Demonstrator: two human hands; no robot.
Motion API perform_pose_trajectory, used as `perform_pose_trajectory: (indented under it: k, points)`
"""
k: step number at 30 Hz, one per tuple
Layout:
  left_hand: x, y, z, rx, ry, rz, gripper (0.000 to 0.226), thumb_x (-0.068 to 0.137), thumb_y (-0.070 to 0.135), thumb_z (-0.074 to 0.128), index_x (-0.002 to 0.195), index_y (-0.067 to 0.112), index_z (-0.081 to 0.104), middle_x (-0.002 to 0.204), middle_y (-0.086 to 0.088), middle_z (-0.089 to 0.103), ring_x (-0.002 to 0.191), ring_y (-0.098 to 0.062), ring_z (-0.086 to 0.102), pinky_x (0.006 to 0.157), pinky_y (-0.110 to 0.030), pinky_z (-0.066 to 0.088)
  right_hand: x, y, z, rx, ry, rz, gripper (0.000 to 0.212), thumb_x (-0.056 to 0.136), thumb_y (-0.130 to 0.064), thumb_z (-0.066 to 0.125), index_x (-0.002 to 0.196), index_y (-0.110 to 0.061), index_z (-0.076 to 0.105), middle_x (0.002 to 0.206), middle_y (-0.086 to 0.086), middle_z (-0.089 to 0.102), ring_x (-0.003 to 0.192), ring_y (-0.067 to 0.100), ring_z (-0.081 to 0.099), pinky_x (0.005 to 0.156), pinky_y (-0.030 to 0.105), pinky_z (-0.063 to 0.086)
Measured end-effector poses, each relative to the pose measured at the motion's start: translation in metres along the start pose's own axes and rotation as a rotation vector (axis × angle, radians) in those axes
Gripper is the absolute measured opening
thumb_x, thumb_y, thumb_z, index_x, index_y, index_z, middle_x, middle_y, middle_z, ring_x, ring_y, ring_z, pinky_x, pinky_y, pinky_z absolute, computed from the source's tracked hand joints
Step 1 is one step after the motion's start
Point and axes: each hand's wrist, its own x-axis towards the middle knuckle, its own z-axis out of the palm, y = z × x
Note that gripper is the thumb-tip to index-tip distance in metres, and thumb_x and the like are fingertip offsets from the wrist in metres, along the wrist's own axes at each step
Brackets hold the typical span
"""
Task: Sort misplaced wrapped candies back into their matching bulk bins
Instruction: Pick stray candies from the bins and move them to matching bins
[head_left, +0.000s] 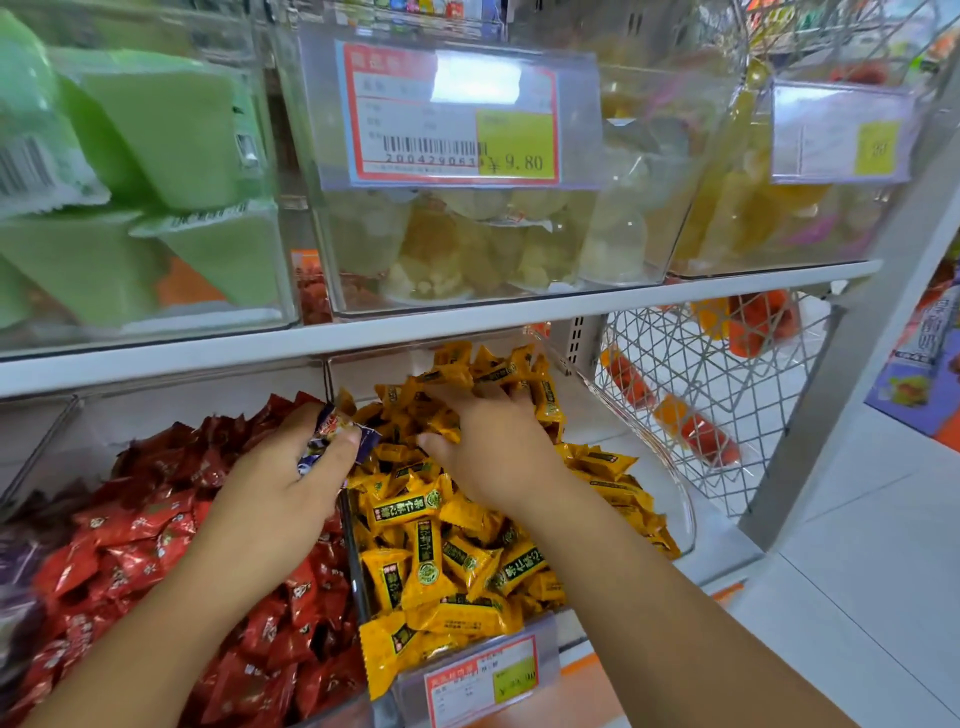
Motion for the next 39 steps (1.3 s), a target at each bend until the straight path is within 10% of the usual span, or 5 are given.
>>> perform_pose_trajectory:
  k: [9,15,22,32,39]
  points:
    - [0.0,-0.007,-0.003,-0.017,0.037,-0.003,0.021,0.095,0.042,0.046,0.093,0.026,0.058,0.069,0.004,0.057,0.064,-0.01,0.054,0.056,-0.025,0.034,-0.011,-0.023,-0.007,0.202,-0.154,-0.31,0.048,0.094,-0.038,0.055,0.14,-0.039,0.041,0.145,-0.006,0.046,0.13,0.023,0.041,0.104,0.045,0.041]
    - [-0.005,-0.006,-0.007,0.006,0.024,0.023,0.022,0.093,0.044,0.046,0.079,0.03,0.056,0.066,0.008,0.057,0.061,-0.006,0.052,0.055,-0.025,0.033,0.003,0.047,-0.068,0.184,-0.027,0.073,0.034,0.1,-0.038,0.045,0.134,-0.037,0.047,0.129,0.003,0.06,0.094,0.02,0.062,0.079,0.026,0.049]
    - [-0.007,-0.005,-0.005,0.028,0.028,0.015,0.024,0.092,0.046,0.045,0.079,0.03,0.058,0.066,0.012,0.06,0.067,-0.001,0.059,0.056,-0.022,0.034,0.019,0.062,-0.013,0.254,-0.2,0.289,0.103,0.071,-0.08,0.052,0.151,-0.024,0.02,0.15,0.01,0.035,0.137,0.031,0.035,0.109,0.041,0.033]
    - [-0.006,-0.002,-0.003,0.033,-0.011,0.022,0.023,0.093,0.044,0.044,0.08,0.031,0.058,0.071,0.018,0.062,0.07,0.002,0.06,0.057,-0.017,0.034,0.009,0.054,-0.019,0.379,-0.139,0.009,0.056,0.088,-0.038,0.065,0.139,-0.031,0.043,0.137,-0.006,0.049,0.122,0.013,0.047,0.084,0.017,0.032]
    - [-0.001,-0.004,-0.003,-0.001,0.057,-0.024,0.039,0.09,0.051,0.044,0.107,0.019,0.057,0.086,-0.002,0.065,0.079,-0.017,0.064,0.062,-0.029,0.038,0.006,0.016,0.003,0.288,-0.041,-0.244,0.048,0.097,-0.033,0.052,0.143,-0.032,0.039,0.143,0.001,0.049,0.131,0.024,0.042,0.104,0.032,0.039]
